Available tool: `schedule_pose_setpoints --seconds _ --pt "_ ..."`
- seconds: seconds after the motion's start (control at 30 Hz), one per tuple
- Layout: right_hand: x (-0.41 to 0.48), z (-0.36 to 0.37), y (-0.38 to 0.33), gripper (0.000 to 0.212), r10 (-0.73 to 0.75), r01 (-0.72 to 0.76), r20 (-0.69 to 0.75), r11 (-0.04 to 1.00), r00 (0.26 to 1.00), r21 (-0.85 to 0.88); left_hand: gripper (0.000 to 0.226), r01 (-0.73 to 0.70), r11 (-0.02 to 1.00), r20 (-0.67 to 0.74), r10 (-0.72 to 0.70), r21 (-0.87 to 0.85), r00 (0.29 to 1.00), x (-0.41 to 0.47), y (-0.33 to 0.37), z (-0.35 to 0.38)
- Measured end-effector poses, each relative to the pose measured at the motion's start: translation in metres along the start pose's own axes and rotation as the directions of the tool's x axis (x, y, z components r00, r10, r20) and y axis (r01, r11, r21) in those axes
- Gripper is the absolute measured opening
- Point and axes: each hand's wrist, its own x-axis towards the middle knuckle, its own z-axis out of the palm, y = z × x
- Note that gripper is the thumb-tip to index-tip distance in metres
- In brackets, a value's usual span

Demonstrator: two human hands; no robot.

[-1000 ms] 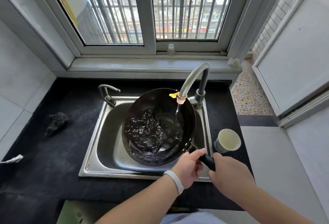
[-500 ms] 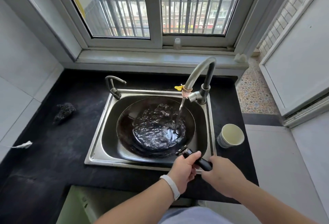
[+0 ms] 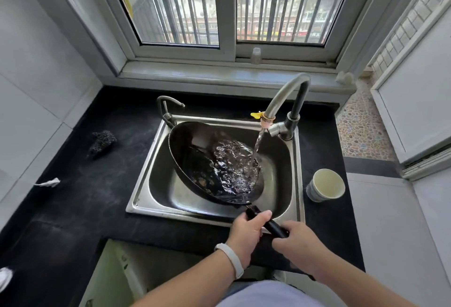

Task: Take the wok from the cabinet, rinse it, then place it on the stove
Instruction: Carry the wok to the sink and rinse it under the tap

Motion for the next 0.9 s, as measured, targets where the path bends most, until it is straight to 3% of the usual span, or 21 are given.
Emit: schedule_pose_setpoints --seconds 0.17,0.4,0.57,0.9 --pt "-0.001 0.006 0.000 0.023 -0.038 0.038 -0.008 0.996 0.999 0.079 0.027 0.004 0.999 -0.029 -0.005 -0.048 1.000 -0.005 0.005 -0.003" --pt "0.004 0.017 0.009 0.019 -0.094 0.099 -0.092 0.994 0.991 0.048 0.030 -0.012 1.000 -0.027 0.012 -0.011 1.000 -0.003 0.007 -0.007" --pt "0.010 0.016 0.018 0.006 -0.133 0.131 -0.140 0.991 0.981 -0.023 0.017 -0.053 0.998 -0.033 0.054 0.037 0.998 -0.003 0.013 -0.006" --pt "0.023 0.003 0.029 0.016 -0.163 0.134 -0.194 0.979 0.967 -0.154 0.015 -0.039 0.994 0.030 0.036 0.101 0.999 0.013 0.019 0.006"
